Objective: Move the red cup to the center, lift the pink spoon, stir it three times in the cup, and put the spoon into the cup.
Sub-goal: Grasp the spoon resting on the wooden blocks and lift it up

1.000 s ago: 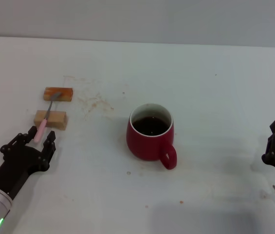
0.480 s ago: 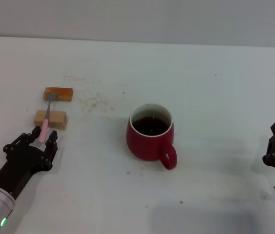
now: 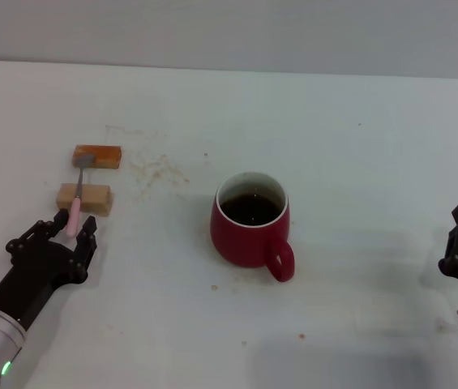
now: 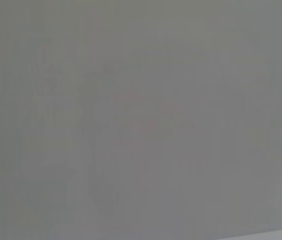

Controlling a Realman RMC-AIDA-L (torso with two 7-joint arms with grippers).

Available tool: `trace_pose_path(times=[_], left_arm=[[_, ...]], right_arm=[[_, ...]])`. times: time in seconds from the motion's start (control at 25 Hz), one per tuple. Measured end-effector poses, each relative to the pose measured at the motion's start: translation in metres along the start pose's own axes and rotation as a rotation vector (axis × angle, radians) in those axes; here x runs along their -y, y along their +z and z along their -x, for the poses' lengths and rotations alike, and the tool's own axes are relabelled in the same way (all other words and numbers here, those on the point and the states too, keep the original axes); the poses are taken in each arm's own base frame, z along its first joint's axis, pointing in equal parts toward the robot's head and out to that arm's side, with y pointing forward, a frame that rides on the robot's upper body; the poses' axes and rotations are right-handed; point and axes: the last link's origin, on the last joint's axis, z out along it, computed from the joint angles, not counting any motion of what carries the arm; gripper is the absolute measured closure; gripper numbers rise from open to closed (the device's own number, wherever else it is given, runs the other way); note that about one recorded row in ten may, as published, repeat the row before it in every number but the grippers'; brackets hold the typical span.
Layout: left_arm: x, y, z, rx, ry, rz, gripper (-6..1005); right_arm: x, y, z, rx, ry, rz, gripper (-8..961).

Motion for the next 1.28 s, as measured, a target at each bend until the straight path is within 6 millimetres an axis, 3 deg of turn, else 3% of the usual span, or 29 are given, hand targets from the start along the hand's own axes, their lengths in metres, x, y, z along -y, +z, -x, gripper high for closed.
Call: trace_pose_path(times=[0.36, 0.56, 0.76, 1.28], left_arm=[[0.007, 0.001, 0.002, 0.02, 0.002, -0.033, 609], [0.01, 0.003, 0.002, 0.025, 0.017, -0.064, 684], [0.008, 0.003, -0.002, -0.003, 0.036, -0.048, 852], [-0.002, 0.006, -0.028, -0.13, 0.052, -0.006, 854]], right_arm=[[-0.001, -0.002, 0.0, 0.004, 0.001, 0.005, 952], [-0.001, -0.002, 0.001, 0.01, 0.003, 0.006, 952], [-0.001, -0.002, 0.002, 0.014, 0.004, 0.007, 952], [-0.001, -0.002, 0.002, 0.014, 0.002, 0.008, 952]])
